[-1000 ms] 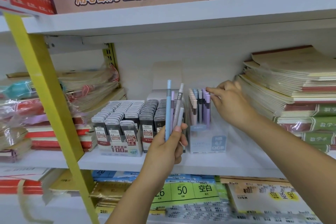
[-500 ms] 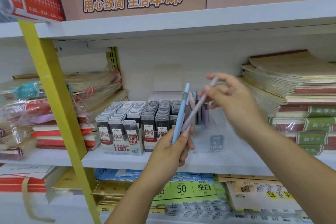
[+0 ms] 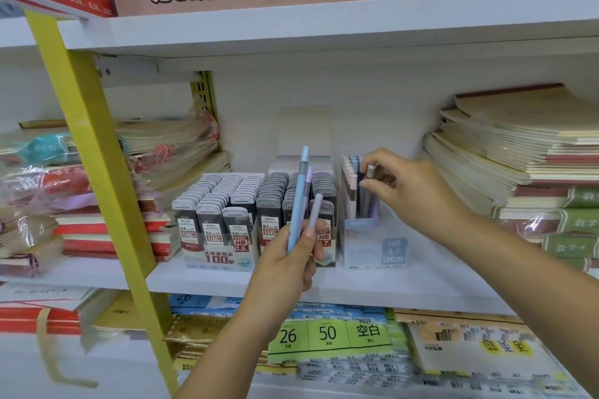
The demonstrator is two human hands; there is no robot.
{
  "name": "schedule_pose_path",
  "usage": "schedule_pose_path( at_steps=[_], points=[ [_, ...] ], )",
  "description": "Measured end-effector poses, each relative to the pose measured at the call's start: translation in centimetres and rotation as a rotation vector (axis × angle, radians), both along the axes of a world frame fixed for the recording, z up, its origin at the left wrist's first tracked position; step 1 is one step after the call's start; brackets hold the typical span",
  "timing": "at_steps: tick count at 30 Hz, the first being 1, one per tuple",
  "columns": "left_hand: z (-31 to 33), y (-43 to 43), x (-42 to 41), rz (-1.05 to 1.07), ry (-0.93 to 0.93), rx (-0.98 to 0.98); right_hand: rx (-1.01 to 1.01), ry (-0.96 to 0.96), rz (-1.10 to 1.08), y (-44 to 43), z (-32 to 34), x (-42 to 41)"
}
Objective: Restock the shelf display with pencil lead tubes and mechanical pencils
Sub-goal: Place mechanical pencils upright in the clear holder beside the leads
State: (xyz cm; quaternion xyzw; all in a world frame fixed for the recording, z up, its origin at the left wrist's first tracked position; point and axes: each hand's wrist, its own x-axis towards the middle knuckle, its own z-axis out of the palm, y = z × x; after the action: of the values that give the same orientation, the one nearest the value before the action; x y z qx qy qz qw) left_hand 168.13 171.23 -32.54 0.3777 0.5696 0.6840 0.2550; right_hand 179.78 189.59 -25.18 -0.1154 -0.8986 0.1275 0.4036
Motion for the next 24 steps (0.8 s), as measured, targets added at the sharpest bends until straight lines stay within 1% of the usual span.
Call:
schedule_pose_path(
  at_steps=[3, 8, 9, 12, 14, 17, 20, 22, 24],
  points=[
    [-0.2, -0.1, -0.3, 0.008, -0.017, 0.001, -0.027, 0.008, -0.011, 0.4, -0.3, -0.2],
    [-0.5, -0.1, -0.4, 0.012, -0.035, 0.0, -0.013, -0.004, -0.111, 0.8, -0.2, -0.6],
    [-0.5, -0.1, -0.4, 0.01, -0.033, 0.001, 0.021, -0.008, -0.13, 0.9, -0.3, -0.7],
    [-0.5, 0.1, -0.4, 0.008, -0.019, -0.005, 0.211, 0.026, -0.191, 1.0, -0.3, -1.1],
    [-0.6, 0.2, -0.4, 0.007, -0.013, -0.006, 0.248, 0.058, -0.218, 1.3, -0.2, -1.4],
    [-0.4, 0.4, -0.3, -0.006, -0.019, 0.003, 0.219, 0.015, -0.258, 1.7, -0.2, -1.4],
    [-0.3, 0.6, -0.2, -0.009, -0.033, 0.008, 0.139, -0.052, -0.245, 1.8, -0.3, -1.4],
    [-0.2, 0.7, 0.0, -0.008, -0.032, 0.01, 0.029, -0.09, -0.21, 1.6, -0.2, -1.3],
    [-0.1, 0.7, 0.1, -0.012, -0.033, 0.014, -0.102, -0.039, -0.188, 1.3, -0.3, -0.7]
  ],
)
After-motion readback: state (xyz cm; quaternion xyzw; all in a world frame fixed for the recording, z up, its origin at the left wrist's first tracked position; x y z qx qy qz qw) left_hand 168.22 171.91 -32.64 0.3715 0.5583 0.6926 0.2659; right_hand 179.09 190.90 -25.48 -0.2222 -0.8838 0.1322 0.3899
